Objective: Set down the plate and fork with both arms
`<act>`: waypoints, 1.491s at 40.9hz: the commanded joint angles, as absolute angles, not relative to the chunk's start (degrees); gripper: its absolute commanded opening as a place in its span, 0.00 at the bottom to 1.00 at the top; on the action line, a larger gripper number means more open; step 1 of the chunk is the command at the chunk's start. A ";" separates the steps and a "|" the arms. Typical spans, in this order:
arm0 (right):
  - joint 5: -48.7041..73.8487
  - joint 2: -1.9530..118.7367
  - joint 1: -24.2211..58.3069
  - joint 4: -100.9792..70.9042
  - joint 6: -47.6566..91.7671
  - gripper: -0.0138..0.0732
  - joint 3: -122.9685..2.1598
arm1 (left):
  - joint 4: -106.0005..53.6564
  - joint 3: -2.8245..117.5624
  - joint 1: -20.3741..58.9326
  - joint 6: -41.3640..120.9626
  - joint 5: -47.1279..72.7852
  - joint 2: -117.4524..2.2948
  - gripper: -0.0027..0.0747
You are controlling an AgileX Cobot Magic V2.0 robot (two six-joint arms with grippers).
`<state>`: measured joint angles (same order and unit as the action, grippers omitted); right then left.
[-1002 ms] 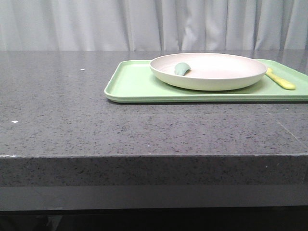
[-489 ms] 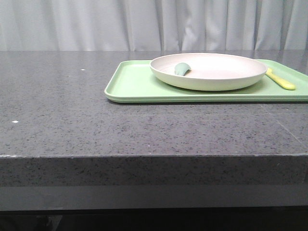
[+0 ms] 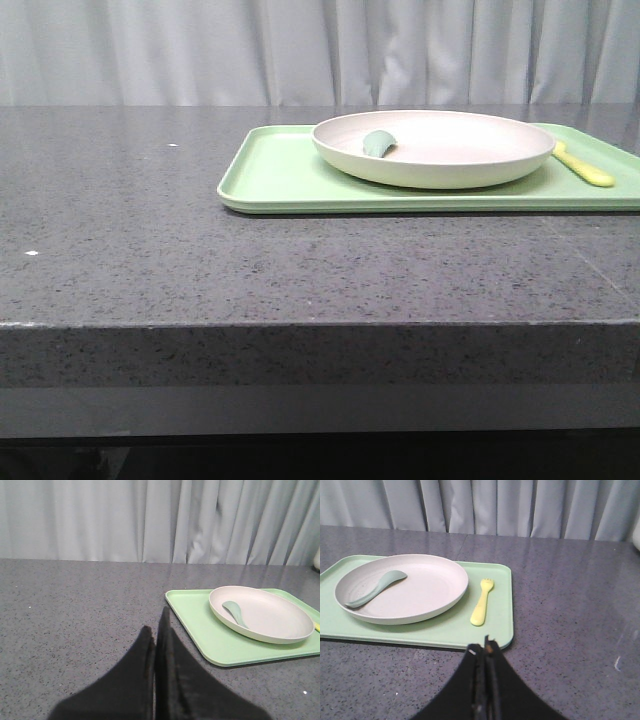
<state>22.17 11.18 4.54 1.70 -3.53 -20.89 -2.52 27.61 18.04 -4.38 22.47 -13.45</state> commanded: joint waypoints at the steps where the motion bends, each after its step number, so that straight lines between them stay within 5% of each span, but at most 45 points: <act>1: 17.17 11.68 4.46 2.36 -3.04 0.08 -22.20 | -2.58 28.96 18.13 -4.82 17.31 -14.04 0.01; 34: 17.17 11.68 4.46 2.36 -3.04 0.08 -22.20 | -2.05 27.31 17.85 -4.82 16.81 -13.11 0.01; 48: 17.17 11.68 4.46 2.36 -3.04 0.08 -22.20 | -2.06 15.73 6.22 -4.82 16.81 1.94 0.01; 61: 17.28 11.77 4.46 2.36 -3.04 0.08 -22.20 | -2.06 5.78 3.16 -4.82 10.14 1.66 0.01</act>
<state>22.09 11.18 4.54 1.70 -3.43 -20.66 -1.90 6.33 3.34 -4.38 17.22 0.36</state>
